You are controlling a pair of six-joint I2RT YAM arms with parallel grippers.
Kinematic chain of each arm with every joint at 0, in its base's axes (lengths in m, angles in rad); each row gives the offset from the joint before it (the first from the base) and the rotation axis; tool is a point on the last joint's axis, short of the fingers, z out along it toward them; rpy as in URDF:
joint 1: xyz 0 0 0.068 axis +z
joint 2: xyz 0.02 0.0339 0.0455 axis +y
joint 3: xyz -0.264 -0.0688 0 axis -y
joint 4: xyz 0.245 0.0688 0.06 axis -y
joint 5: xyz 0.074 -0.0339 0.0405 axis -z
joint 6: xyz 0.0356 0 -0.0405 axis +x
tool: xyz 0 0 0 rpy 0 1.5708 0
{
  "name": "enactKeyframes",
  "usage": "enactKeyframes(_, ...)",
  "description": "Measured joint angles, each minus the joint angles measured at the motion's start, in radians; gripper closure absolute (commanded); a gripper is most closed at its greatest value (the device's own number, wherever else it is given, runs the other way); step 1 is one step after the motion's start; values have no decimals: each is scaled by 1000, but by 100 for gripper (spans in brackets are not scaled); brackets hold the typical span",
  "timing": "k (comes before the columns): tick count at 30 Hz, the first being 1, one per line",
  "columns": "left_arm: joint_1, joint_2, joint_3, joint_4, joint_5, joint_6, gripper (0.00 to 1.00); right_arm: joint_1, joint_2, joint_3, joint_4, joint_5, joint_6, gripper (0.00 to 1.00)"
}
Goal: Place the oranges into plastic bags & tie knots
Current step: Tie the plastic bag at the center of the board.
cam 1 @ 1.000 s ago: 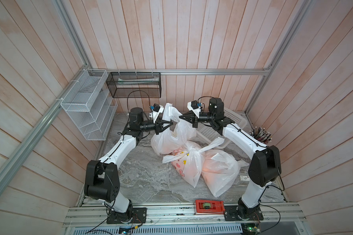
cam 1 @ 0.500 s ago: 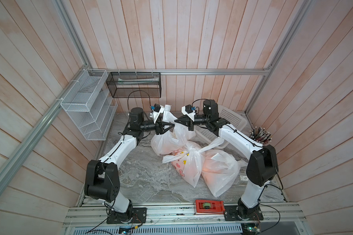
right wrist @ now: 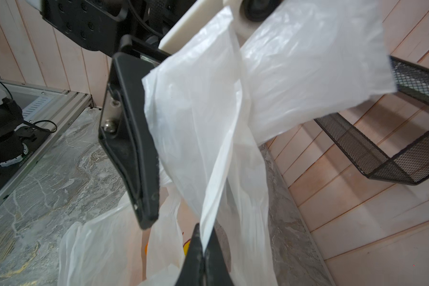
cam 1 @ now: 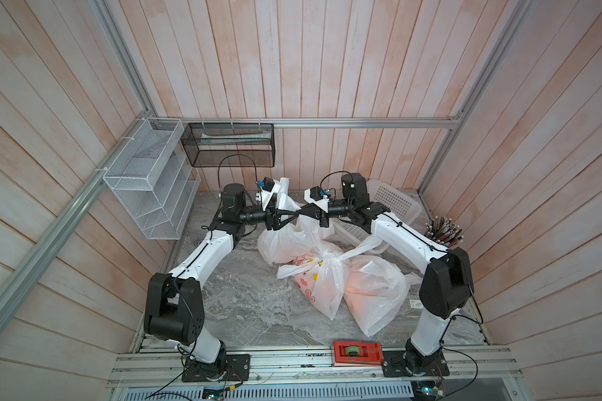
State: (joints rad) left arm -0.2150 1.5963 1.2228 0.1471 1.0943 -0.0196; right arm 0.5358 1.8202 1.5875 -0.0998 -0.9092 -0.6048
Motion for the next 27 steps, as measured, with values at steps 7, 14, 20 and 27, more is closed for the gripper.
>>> enactKeyframes(7,-6,0,0,-1,-19,-3,40,7,0,5,-28,30,-47,100)
enactKeyframes(14,-6,1,0,4,-32,-18,78,10,-1,-3,-46,49,-95,100)
enactKeyframes(20,-6,1,0,10,-29,-25,100,6,-3,-14,-59,55,-105,84)
enactKeyframes(27,-6,0,0,9,-10,-7,100,-64,-46,-13,-60,-24,-65,51)
